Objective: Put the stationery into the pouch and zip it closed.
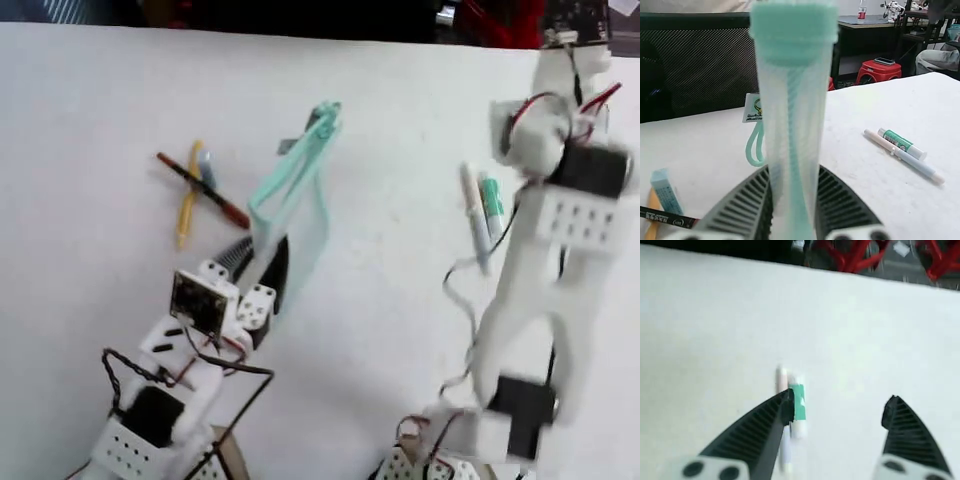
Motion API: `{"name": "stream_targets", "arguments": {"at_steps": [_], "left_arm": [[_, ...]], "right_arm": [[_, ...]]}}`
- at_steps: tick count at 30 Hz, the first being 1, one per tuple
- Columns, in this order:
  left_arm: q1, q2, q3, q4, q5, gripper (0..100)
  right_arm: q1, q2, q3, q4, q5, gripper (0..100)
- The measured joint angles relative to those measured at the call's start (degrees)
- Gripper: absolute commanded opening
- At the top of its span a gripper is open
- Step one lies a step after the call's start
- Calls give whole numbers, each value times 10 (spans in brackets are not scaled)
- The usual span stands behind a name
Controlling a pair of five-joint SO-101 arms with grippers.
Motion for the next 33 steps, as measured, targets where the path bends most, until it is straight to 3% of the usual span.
{"name": "stream_targets", "arguments": {"at_steps": [4, 8, 21, 33], "left_arm": [[0, 0, 4, -4, 0, 24], [0, 0, 4, -4, 0, 24], [0, 0, 4, -4, 0, 24], [0, 0, 4, -4, 0, 24]], "right_arm": [[18, 130, -33, -1, 62, 172], [23, 245, -71, -1, 95, 181], [29, 535, -295, 20, 100, 189], [24, 688, -487, 65, 100, 187]]}}
